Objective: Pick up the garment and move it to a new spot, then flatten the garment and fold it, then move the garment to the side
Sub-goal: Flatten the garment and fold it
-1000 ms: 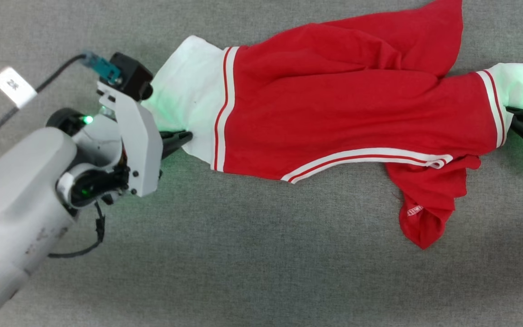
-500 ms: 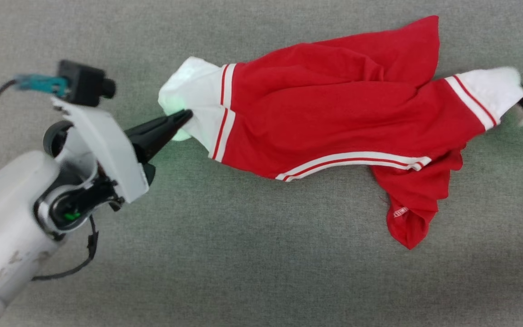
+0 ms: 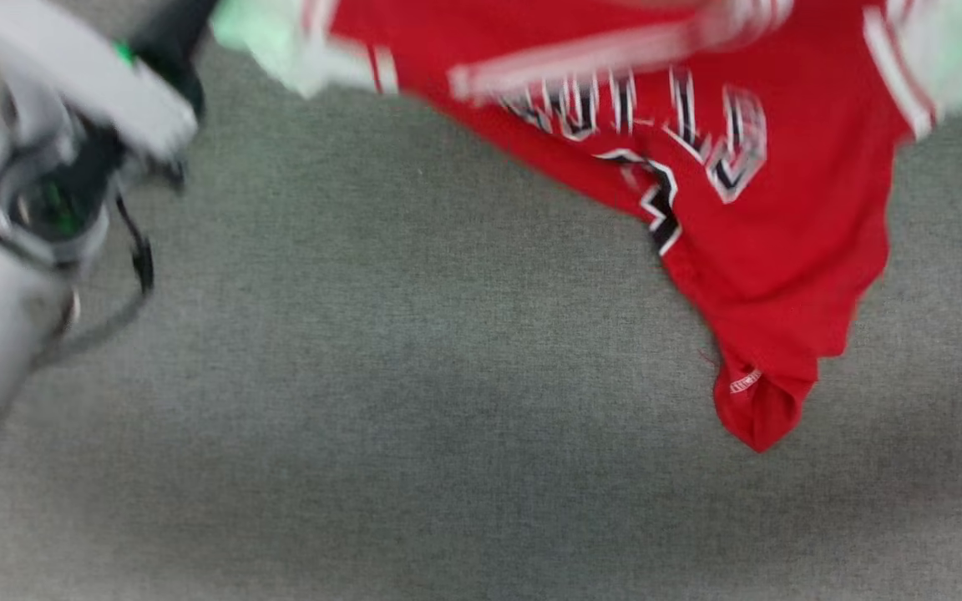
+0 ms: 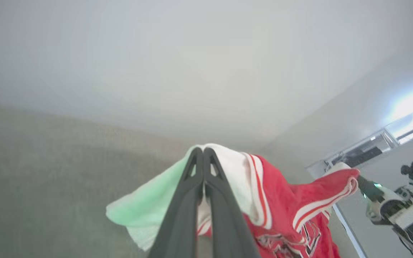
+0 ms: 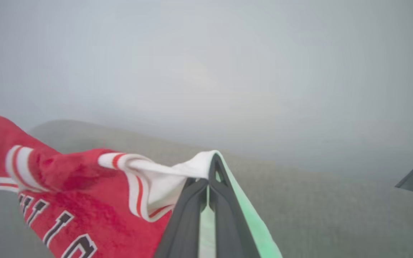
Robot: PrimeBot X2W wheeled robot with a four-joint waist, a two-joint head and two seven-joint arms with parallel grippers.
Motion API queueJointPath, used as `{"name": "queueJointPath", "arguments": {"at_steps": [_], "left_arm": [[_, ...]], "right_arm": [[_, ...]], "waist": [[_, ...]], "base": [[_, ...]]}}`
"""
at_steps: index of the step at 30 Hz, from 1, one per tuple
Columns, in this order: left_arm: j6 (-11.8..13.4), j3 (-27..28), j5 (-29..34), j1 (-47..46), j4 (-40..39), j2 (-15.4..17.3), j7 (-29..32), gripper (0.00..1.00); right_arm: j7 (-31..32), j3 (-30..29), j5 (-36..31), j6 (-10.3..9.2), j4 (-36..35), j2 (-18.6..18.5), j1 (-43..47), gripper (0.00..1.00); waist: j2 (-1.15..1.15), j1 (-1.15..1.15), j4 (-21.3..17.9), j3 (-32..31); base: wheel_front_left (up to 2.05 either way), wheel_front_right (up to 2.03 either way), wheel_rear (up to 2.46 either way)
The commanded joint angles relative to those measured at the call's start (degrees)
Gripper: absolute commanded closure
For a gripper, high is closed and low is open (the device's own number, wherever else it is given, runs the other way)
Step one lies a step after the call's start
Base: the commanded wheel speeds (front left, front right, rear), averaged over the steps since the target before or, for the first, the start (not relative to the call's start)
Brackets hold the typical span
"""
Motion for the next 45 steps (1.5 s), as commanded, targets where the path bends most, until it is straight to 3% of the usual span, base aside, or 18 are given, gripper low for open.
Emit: {"name": "queueJointPath", "arguments": {"at_steps": [1, 6, 11, 18, 22, 30, 37, 42, 45], "left_arm": [[0.0, 0.8, 0.1, -2.1, 1.5, -0.6, -0.6, 1.00], [1.1, 4.9, 3.1, -16.4, 15.0, -5.9, -6.8, 1.00], [0.5, 6.6, 7.0, -31.0, 22.8, -9.4, -11.4, 1.00], [0.0, 8.4, 6.0, -39.5, 25.5, -13.1, -12.6, 1.00], [0.0, 8.1, 3.7, -33.7, 19.7, -11.1, -10.4, 1.00], [0.0, 4.4, -0.8, -8.4, 5.9, -3.8, -7.0, 1.00], [0.0, -0.4, -1.6, 10.9, -3.9, 2.1, -6.1, 1.00], [0.0, -3.3, -1.5, 21.1, -7.3, 3.9, -7.6, 1.00], [0.0, -5.0, -1.5, 26.3, -8.7, 3.9, -8.6, 1.00]], "right_arm": [[-0.7, -1.5, 0.6, -0.08, 1.5, 1.4, -2.1, 1.00], [-5.0, -8.5, 2.6, -0.08, 15.6, 12.1, -13.6, 1.00], [-10.2, -12.7, 0.5, -0.08, 24.8, 18.0, -26.3, 1.00], [-12.2, -13.1, -1.8, -0.08, 27.2, 20.9, -32.3, 1.00], [-10.7, -10.3, -1.4, -0.08, 24.3, 20.1, -27.3, 1.00], [-6.2, -3.9, 1.9, -0.08, 11.3, 10.1, -9.7, 1.00], [-1.5, 0.1, 6.6, -0.08, -4.8, -0.5, 6.4, 1.00], [0.5, 2.6, 10.0, -0.08, -14.3, -8.2, 16.7, 1.00], [0.0, 3.7, 12.3, -0.07, -17.3, -10.2, 22.2, 1.00]], "waist": [[0.00, 0.00, -0.6, 1.2], [0.00, 0.00, -1.8, 3.6], [0.00, 0.00, -2.2, 4.6], [0.00, 0.00, -2.5, 1.8], [0.00, 0.00, -2.7, 0.2], [0.00, 0.00, -1.7, -2.4], [0.00, 0.00, -1.4, -4.8], [0.00, 0.00, -0.9, -7.0], [0.00, 0.00, -0.9, -8.8]], "base": [[0.00, 0.00, 0.00], [0.00, 0.00, 0.00], [0.00, 0.00, 0.00], [0.00, 0.00, 0.00], [0.00, 0.00, 0.00], [0.00, 0.00, 0.00], [0.00, 0.00, 0.00], [0.00, 0.00, 0.00], [0.00, 0.00, 0.00]]}}
